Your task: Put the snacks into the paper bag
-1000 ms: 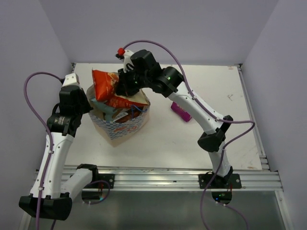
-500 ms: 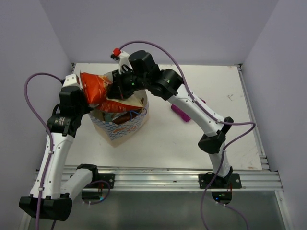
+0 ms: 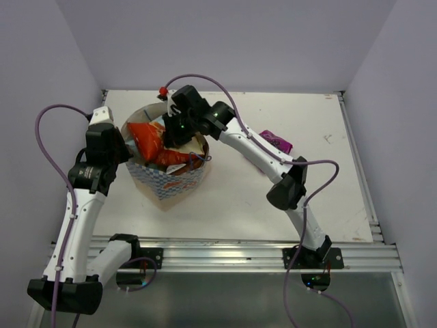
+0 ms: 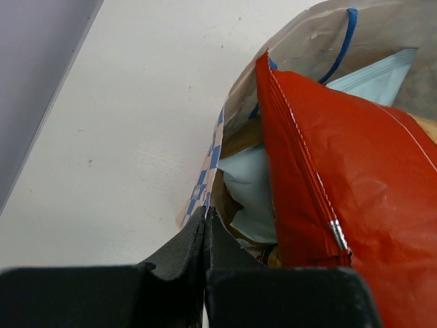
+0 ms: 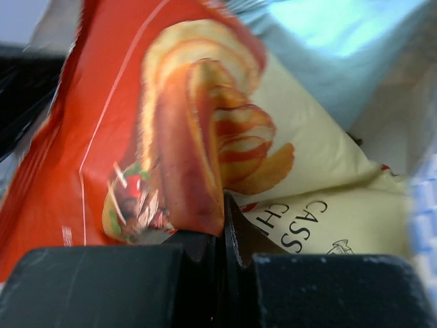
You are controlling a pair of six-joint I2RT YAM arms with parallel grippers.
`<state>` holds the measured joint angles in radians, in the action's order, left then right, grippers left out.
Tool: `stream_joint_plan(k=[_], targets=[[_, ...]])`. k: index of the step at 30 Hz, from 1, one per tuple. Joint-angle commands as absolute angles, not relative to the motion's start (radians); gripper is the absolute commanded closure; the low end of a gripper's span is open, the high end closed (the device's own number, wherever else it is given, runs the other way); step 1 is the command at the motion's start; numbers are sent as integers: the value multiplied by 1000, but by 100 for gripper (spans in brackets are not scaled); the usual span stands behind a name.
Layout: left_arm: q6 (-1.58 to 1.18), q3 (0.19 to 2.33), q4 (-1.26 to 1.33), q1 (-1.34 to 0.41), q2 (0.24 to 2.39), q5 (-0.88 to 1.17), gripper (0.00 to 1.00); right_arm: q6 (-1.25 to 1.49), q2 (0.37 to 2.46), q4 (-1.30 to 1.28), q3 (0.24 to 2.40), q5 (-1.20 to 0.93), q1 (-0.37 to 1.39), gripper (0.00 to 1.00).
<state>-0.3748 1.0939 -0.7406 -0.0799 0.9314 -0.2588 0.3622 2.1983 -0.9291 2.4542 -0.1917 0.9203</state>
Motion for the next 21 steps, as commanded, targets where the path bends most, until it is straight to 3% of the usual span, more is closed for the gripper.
stream_joint_plan(k=[1,12,19,21], targets=[[-382,1089,-704,-83,927,-279,100,386,2255,-960,2554,-144,862,100],[-353,1115,-692,-83,954,-311,100,241,2321,-1187,2547,-54,856,100],[-354,1114,-670,-83,976,-287,100,155,2250,-1172,2511,-185,873,100],[-356,1111,-666,-83,977,-278,100,153,2244,-1155,2542,-210,874,79]])
